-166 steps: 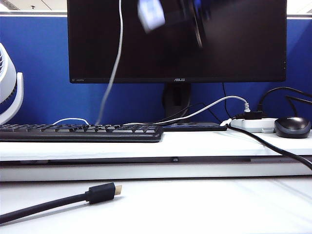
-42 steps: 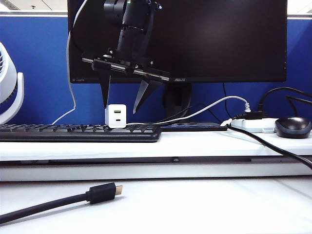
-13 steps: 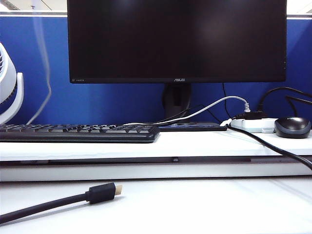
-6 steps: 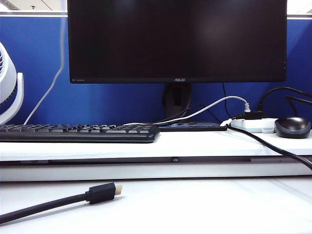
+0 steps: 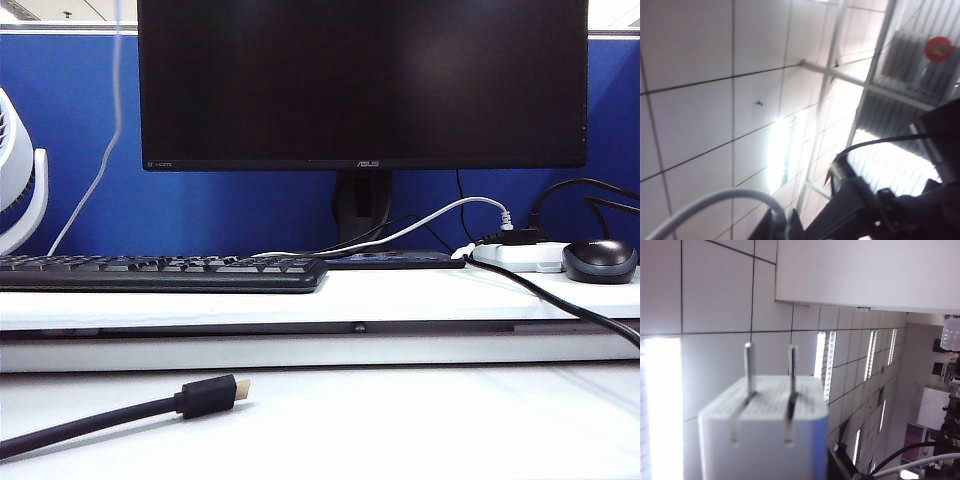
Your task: Pick up the Type-C charging cable and the charging base, insert one end of the Type-C charger into the corresponding slot on the base, and finally place the plugged-in charger back on the table.
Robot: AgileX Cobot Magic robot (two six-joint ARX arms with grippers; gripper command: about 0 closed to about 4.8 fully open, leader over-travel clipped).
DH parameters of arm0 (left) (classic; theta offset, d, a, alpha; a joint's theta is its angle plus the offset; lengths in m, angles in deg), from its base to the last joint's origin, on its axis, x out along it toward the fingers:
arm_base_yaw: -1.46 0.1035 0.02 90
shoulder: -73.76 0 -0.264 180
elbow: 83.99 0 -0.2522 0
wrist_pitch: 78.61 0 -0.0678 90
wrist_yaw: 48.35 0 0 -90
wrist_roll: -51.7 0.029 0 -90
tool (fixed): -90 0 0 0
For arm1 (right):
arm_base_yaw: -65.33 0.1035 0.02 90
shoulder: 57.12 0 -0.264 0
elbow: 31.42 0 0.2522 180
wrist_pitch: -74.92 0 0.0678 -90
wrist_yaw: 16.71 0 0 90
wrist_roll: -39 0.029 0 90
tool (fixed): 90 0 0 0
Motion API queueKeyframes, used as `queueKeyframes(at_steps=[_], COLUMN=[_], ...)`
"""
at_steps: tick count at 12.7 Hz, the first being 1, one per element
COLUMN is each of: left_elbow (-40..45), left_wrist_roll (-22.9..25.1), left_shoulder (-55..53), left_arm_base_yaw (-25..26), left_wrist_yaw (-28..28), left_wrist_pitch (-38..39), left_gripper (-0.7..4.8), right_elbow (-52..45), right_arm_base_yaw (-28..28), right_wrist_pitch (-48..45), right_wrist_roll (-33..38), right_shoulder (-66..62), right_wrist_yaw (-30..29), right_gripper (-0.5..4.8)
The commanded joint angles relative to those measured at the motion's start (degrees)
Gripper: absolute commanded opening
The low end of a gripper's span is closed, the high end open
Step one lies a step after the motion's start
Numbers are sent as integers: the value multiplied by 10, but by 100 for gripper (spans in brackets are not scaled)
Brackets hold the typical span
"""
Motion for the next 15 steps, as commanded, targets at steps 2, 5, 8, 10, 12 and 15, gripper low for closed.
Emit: queueKeyframes(at_steps=[2, 5, 8, 10, 12, 15], left_elbow=[-2, -2, -2, -2, -2, -2], left_wrist_roll=[14, -47, -89, -140, -155, -151], left_shoulder=[-4, -4, -4, -4, -4, -3], left_arm_base_yaw=[0, 1, 14, 29, 29, 29], left_wrist_yaw=[-16, -3, 2, 39, 44, 35], left_wrist_pitch=[0, -12, -16, -18, -16, -25], left_gripper=[-6, -6, -6, -6, -6, -6], right_elbow=[3, 3, 3, 3, 3, 3], right_arm_base_yaw=[0, 15, 15, 15, 19, 21], right_wrist_pitch=[-13, -21, -29, -26, -26, -27], right_wrist_roll=[15, 15, 15, 15, 15, 15], right_shoulder=[5, 5, 5, 6, 6, 8], right_wrist_yaw=[-1, 0, -10, -25, -28, -28], right_gripper=[-2, -2, -2, -2, -2, -2])
